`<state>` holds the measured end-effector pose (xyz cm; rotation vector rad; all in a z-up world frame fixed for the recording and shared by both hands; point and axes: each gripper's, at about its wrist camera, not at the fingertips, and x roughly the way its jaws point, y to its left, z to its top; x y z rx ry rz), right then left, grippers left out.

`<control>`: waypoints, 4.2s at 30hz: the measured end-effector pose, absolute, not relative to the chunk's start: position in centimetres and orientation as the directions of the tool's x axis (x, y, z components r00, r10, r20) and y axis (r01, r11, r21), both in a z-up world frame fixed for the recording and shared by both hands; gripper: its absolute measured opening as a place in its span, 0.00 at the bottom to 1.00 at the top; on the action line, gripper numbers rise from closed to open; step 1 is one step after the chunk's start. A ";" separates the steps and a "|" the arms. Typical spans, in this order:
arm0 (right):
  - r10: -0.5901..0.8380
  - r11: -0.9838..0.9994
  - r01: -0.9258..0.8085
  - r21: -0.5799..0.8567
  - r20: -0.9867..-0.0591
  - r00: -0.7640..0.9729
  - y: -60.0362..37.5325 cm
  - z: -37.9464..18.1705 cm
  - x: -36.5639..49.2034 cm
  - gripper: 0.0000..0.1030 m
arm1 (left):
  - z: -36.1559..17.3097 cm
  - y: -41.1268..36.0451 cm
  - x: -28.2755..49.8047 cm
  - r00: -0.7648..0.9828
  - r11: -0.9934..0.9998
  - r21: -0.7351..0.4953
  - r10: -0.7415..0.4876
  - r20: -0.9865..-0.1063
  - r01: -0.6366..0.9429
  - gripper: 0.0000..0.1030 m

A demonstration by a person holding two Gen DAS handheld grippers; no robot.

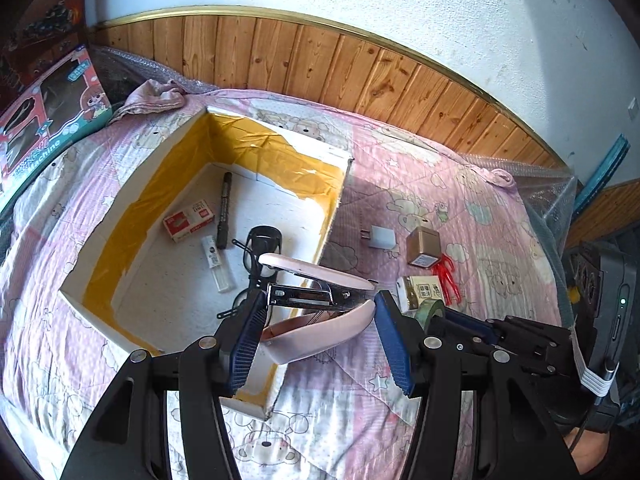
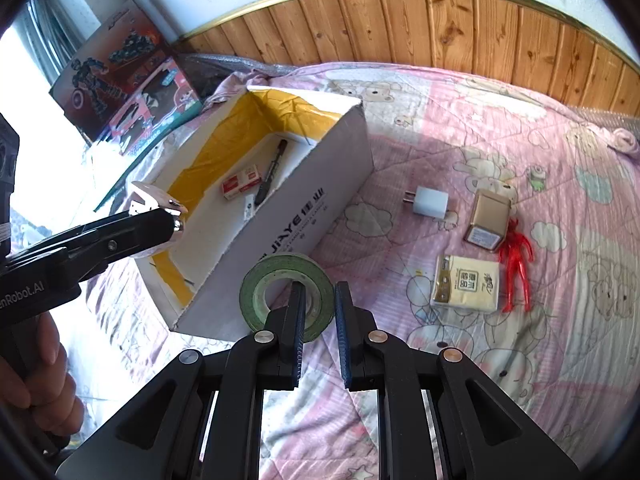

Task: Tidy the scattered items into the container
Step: 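Carry the stapler and tape roll over the cardboard box with both tools, then open left tool to drop the stapler while right tool drops the tape roll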

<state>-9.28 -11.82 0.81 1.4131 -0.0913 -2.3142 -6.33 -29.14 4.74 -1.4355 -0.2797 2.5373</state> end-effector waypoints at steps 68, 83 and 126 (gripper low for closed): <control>-0.462 -0.805 0.540 0.247 -0.831 -0.310 -23.8 3.0 -18.3 0.14 | 1.6 -40.6 -10.5 -0.485 -0.933 -0.308 0.185 -0.855 0.188 0.55; -0.411 -0.823 0.521 0.227 -0.870 -0.272 -24.5 0.4 -24.2 0.14 | -1.2 -39.4 -13.6 -0.405 -0.945 -0.281 0.194 -0.894 0.168 0.55; -0.454 -0.836 0.435 0.333 -0.866 -0.209 -22.2 -1.6 -24.3 0.30 | -2.8 -42.0 -13.3 -0.334 -0.904 -0.352 0.264 -0.905 0.240 0.68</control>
